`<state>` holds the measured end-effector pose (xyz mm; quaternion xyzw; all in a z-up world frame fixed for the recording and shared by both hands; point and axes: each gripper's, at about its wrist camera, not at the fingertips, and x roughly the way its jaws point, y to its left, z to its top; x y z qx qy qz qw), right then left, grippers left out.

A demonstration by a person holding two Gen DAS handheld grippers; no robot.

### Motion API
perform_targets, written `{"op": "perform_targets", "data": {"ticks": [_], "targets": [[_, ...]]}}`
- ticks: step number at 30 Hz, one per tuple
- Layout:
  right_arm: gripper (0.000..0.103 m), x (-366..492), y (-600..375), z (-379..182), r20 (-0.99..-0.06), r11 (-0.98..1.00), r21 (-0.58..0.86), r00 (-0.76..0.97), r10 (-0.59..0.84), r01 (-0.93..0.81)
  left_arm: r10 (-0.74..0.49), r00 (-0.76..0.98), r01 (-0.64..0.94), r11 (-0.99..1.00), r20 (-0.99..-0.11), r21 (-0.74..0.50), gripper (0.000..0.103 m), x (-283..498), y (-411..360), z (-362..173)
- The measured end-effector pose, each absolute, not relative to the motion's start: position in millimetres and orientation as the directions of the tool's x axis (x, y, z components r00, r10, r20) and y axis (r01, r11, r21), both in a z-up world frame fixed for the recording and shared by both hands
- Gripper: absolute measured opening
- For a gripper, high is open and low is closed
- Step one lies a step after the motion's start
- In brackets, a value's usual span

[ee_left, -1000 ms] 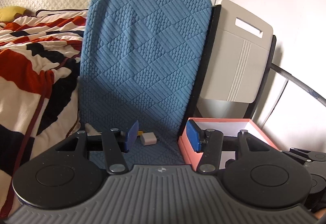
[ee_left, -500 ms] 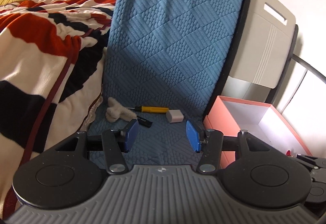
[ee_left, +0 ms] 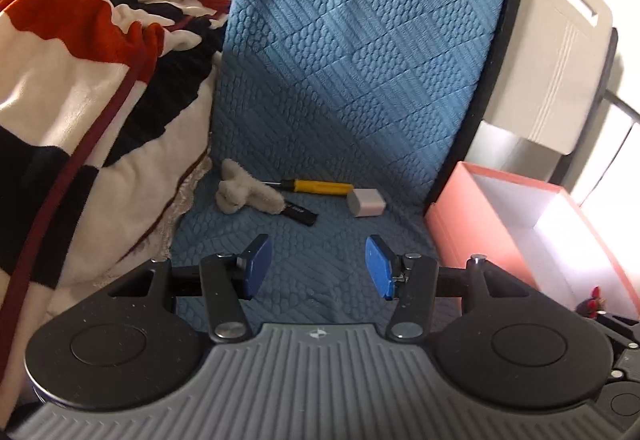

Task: Organize rigid objects
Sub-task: 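Close right gripper on the small white cube while left tool moves toward the white plush toy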

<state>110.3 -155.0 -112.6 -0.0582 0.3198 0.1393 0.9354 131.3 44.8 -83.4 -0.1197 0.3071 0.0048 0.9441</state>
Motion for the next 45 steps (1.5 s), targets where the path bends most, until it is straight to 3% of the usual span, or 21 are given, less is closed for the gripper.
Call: {"op": "perform_targets", "data": {"ticks": [6, 12, 17, 31, 38, 41, 45], "targets": [[0.066, 130.7, -150.9, -120.9, -0.599, 0.947, -0.003, 0.759, 0.256, -0.322, -0.083, 0.791, -0.116, 0.952, -0.606, -0.282, 0.058, 155.3, 56.1, -97.2], [0.066, 158.6, -144.3, -122.1, -0.575, 0.936, 0.018, 0.762, 0.297, -0.351, -0.024, 0.772, -0.137, 0.969, -0.635, -0.204, 0.058, 187.0, 55.3, -111.7], [0.066, 180.2, -138.2, -117.6, -0.556, 0.93, 0.013, 0.771, 0.312, -0.367, -0.033, 0.745, -0.146, 0.967, -0.666, -0.21, 0.058, 218.2, 60.8, -123.4], [0.066, 254.8, -114.2, -125.6, -0.597, 0.908, -0.052, 0.741, 0.306, -0.416, -0.055, 0.659, -0.248, 0.926, -0.75, -0.285, 0.058, 292.4, 105.2, -156.7], [0.068, 289.1, -102.5, -135.7, -0.617, 0.895, -0.049, 0.719, 0.321, -0.442, -0.024, 0.622, -0.289, 0.922, -0.783, -0.258, 0.058, 315.5, 113.9, -171.7], [0.072, 306.7, -98.6, -139.0, -0.617, 0.891, -0.064, 0.72, 0.318, -0.449, -0.006, 0.614, -0.311, 0.917, -0.789, -0.249, 0.072, 323.1, 117.8, -177.0], [0.072, 334.7, -97.5, -145.7, -0.627, 0.891, -0.076, 0.716, 0.306, -0.447, 0.02, 0.606, -0.333, 0.915, -0.795, -0.23, 0.075, 333.9, 120.3, -182.8]]}}
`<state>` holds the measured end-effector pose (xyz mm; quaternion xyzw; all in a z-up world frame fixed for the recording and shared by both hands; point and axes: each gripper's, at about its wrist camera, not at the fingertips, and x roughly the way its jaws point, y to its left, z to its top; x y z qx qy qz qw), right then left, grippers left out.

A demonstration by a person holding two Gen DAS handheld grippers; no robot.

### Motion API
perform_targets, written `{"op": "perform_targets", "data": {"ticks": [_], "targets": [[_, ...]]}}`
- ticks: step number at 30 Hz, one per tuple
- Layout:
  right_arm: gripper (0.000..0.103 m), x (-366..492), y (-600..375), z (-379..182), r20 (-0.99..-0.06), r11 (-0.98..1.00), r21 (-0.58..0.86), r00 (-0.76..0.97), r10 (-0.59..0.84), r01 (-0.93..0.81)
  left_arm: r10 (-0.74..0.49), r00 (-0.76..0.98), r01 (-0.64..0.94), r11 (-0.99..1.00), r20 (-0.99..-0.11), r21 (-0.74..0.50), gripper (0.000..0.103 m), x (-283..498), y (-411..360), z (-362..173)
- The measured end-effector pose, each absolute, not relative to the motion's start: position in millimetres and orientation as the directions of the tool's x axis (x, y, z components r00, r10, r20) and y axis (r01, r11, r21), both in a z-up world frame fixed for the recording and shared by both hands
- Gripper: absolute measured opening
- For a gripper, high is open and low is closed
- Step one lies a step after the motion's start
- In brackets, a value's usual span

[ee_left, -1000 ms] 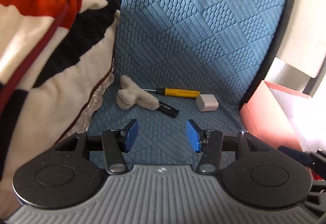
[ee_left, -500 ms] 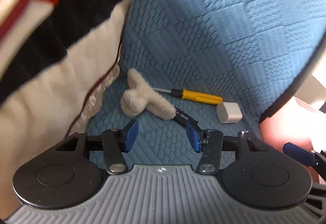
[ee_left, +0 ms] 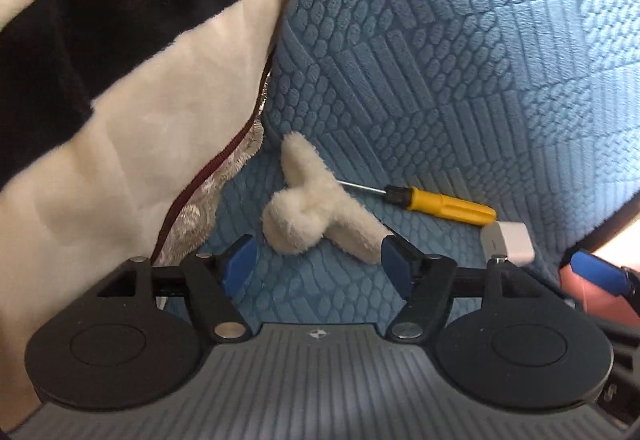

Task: Organize rigid objects
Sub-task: 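Close right gripper on the small white cube while left tool moves toward the white plush toy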

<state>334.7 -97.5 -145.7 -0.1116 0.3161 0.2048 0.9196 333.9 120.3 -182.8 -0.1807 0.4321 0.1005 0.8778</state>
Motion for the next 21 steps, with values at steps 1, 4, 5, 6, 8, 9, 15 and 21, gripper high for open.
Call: {"op": "perform_targets", "data": {"ticks": [1, 4, 5, 6, 8, 9, 15, 21], "targets": [[0.072, 341.7, -97.9, -146.7, -0.63, 0.892, -0.066, 0.712, 0.31, -0.446, 0.029, 0.603, -0.338, 0.914, -0.797, -0.222, 0.075, 336.3, 120.4, -184.5], [0.072, 359.4, -96.7, -152.7, -0.631, 0.891, -0.082, 0.716, 0.3, -0.446, 0.046, 0.594, -0.345, 0.917, -0.803, -0.202, 0.077, 344.2, 118.5, -189.6], [0.072, 364.5, -95.4, -155.9, -0.634, 0.89, -0.098, 0.717, 0.289, -0.445, 0.048, 0.591, -0.345, 0.917, -0.805, -0.199, 0.077, 346.7, 117.9, -191.3], [0.072, 368.8, -93.9, -159.3, -0.638, 0.888, -0.109, 0.717, 0.281, -0.446, 0.049, 0.588, -0.347, 0.917, -0.807, -0.198, 0.079, 349.2, 117.8, -192.9], [0.072, 375.7, -92.2, -166.5, -0.643, 0.885, -0.127, 0.716, 0.271, -0.449, 0.046, 0.598, -0.357, 0.909, -0.8, -0.214, 0.08, 351.7, 118.1, -194.5], [0.072, 378.5, -91.4, -170.6, -0.646, 0.884, -0.137, 0.717, 0.263, -0.447, 0.045, 0.608, -0.362, 0.904, -0.793, -0.226, 0.081, 352.6, 117.9, -194.9], [0.072, 391.7, -88.0, -191.0, -0.672, 0.888, -0.147, 0.703, 0.233, -0.435, 0.051, 0.6, -0.388, 0.892, -0.798, -0.234, 0.088, 361.3, 117.6, -200.7], [0.057, 391.1, -84.1, -204.9, -0.66, 0.869, -0.222, 0.724, 0.199, -0.441, 0.025, 0.587, -0.409, 0.872, -0.809, -0.269, 0.088, 366.4, 122.2, -207.1]]}}
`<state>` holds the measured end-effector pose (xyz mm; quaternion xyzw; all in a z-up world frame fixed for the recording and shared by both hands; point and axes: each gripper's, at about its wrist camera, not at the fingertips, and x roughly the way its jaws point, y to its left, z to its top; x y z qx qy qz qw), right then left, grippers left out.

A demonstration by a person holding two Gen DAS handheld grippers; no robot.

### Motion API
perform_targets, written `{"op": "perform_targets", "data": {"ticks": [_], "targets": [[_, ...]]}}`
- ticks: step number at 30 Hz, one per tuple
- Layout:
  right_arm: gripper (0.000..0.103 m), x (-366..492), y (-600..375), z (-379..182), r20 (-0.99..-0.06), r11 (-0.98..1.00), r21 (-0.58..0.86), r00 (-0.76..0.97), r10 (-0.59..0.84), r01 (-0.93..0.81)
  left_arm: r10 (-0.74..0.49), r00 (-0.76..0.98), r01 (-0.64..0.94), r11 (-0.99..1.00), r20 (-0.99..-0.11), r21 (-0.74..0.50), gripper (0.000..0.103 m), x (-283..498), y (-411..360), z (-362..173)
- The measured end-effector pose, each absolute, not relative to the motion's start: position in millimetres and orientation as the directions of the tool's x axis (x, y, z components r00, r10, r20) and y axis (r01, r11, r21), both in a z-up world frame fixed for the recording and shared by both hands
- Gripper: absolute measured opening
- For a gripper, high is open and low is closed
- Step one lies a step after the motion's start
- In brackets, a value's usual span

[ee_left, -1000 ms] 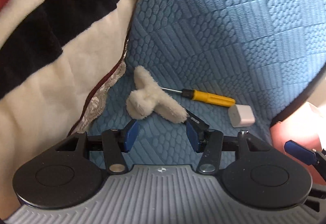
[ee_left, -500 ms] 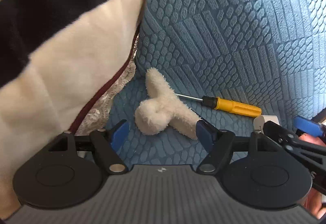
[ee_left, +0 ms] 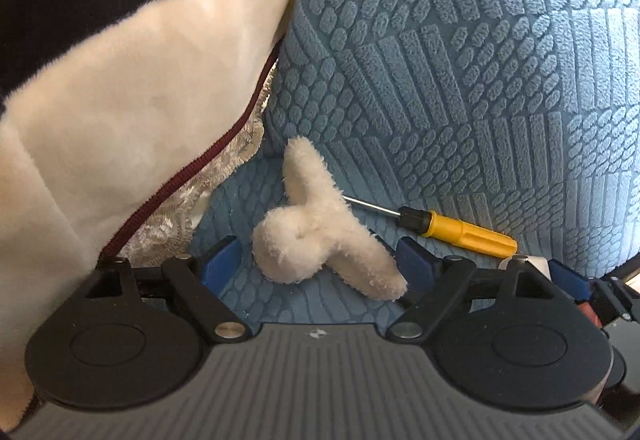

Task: Organize rigid objects
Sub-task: 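Close right gripper on the small white cube while left tool moves toward the white plush toy, then close left gripper on the white plush toy while right gripper holds the white cube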

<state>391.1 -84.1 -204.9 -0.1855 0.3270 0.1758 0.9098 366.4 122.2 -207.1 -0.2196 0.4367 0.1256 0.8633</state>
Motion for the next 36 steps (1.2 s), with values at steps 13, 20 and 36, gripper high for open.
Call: {"op": "perform_targets", "data": {"ticks": [13, 20, 36], "targets": [[0.047, 372.9, -93.8, -195.3, -0.692, 0.878, -0.209, 0.699, 0.178, -0.43, -0.003, 0.579, -0.445, 0.836, -0.815, -0.319, 0.088, 372.1, 131.9, -214.8], [0.047, 340.1, -88.0, -194.1, -0.698, 0.867, -0.223, 0.694, 0.178, -0.446, 0.003, 0.567, -0.421, 0.861, -0.824, -0.286, 0.096, 373.9, 127.1, -213.3], [0.047, 343.5, -81.2, -211.7, -0.694, 0.853, -0.253, 0.7, 0.168, -0.456, 0.118, 0.567, -0.376, 0.918, -0.815, -0.129, 0.074, 384.7, 100.7, -210.4]]}}
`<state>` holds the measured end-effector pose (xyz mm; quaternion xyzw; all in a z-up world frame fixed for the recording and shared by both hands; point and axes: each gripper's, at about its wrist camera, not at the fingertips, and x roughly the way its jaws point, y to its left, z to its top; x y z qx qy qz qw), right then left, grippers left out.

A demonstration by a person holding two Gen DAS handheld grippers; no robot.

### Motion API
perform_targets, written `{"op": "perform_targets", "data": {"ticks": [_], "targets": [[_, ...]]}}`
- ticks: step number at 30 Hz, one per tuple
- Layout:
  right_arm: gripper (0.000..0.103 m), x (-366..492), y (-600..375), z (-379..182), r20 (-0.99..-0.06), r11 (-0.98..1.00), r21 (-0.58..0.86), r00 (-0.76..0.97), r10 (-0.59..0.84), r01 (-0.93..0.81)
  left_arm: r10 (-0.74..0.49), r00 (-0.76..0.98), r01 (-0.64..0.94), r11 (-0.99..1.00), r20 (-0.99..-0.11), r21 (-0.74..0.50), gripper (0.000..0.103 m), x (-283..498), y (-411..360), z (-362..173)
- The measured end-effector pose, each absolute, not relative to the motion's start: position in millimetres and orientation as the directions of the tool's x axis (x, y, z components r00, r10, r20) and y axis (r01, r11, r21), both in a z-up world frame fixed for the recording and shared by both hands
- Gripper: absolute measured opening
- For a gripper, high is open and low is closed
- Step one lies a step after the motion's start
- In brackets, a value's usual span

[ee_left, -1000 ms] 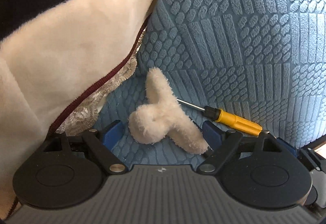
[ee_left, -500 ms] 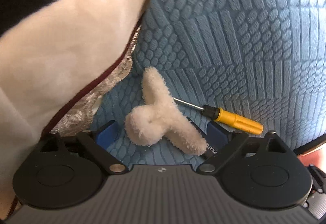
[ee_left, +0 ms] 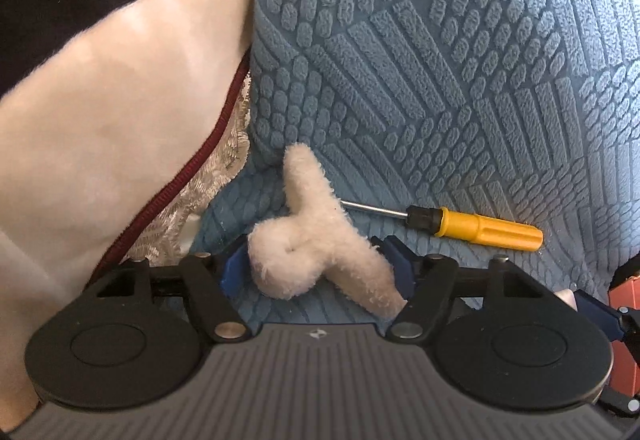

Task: Organize rigid objects
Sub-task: 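Close left gripper on the white plush toy while right gripper holds the white cube, then lift the plush toy in the left tool and cube in the right tool toward the pink box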

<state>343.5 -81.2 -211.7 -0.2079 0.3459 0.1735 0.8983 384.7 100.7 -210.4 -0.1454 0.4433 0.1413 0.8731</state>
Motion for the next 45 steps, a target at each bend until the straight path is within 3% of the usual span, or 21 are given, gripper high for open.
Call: {"op": "perform_targets", "data": {"ticks": [22, 45], "targets": [[0.046, 296.8, -110.6, -174.3, -0.689, 0.869, -0.174, 0.687, 0.229, -0.464, -0.057, 0.586, -0.273, 0.925, -0.808, -0.263, 0.074, 304.4, 93.8, -181.5], [0.046, 210.7, -140.4, -157.4, -0.67, 0.913, -0.118, 0.71, 0.218, -0.392, -0.185, 0.651, -0.161, 0.914, -0.736, -0.372, 0.074, 218.6, 74.2, -136.5]]}}
